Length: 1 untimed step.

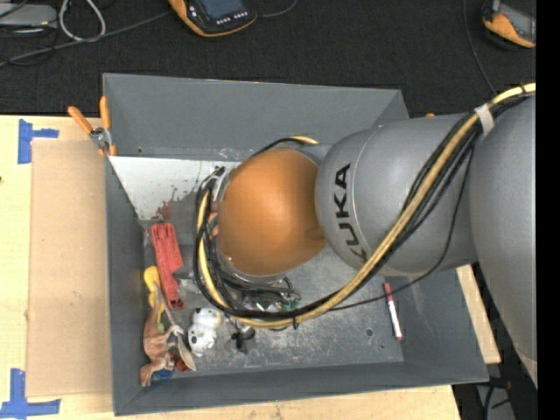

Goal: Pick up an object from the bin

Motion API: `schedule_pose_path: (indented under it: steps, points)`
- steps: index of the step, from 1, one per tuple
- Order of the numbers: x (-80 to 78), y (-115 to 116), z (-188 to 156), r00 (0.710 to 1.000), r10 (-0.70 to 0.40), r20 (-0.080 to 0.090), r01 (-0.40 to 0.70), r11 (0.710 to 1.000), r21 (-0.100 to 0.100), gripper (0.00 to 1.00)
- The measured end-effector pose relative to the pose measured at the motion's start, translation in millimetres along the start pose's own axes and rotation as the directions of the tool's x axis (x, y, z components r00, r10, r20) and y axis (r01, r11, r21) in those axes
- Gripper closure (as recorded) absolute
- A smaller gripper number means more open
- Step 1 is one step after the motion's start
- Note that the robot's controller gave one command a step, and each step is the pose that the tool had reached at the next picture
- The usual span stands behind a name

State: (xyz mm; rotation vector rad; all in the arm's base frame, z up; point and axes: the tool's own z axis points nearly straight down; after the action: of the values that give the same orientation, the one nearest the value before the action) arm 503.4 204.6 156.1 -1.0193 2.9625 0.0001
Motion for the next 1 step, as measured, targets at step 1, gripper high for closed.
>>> schedule_pose_path:
  steps: [1]
  points:
    - [-12.1,-3.9,56.5,0.973,-0.229,-0.008,0.229,0.973,-0.008,0.00]
